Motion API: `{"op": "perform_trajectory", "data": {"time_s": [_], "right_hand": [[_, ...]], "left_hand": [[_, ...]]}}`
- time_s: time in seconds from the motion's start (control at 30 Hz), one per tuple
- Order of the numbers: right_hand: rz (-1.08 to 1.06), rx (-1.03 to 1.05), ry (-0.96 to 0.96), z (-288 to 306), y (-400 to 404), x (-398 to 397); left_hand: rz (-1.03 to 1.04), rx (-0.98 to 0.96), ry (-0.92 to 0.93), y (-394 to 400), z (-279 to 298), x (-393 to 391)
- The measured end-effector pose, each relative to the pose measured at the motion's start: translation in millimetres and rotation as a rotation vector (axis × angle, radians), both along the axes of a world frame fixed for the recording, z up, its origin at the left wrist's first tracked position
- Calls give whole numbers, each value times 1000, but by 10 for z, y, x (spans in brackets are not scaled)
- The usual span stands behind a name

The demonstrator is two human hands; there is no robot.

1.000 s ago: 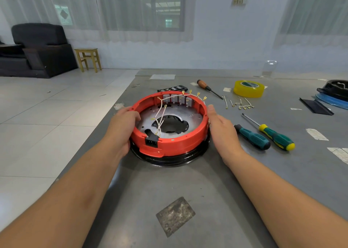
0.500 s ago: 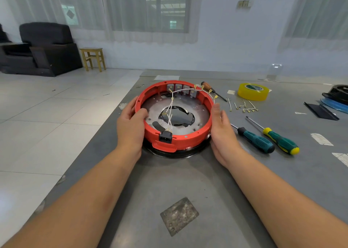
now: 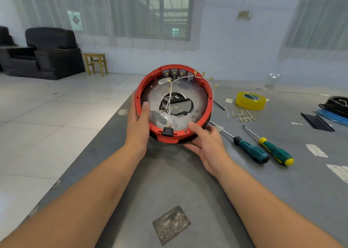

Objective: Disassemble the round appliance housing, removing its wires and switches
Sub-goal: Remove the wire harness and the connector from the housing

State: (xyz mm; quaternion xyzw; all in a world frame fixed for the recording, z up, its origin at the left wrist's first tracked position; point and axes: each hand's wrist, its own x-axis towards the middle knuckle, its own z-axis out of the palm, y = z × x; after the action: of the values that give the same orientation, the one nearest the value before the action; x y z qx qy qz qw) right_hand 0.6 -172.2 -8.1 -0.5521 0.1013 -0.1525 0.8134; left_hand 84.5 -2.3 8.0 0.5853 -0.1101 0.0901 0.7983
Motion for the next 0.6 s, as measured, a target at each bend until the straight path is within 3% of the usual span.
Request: {"op": "perform_trajectory", "data": {"time_s": [0.2, 0.43, 0.6], "right_hand": [[-107, 6, -55, -18, 16, 175], [-140, 22, -61, 18, -1, 331], [-92, 19, -76, -10, -12, 338]], "left_hand": [[-232, -310, 301, -345, -33, -199], [-505, -169, 445, -290, -168, -296], [-466, -281, 483, -207, -160, -247]]}}
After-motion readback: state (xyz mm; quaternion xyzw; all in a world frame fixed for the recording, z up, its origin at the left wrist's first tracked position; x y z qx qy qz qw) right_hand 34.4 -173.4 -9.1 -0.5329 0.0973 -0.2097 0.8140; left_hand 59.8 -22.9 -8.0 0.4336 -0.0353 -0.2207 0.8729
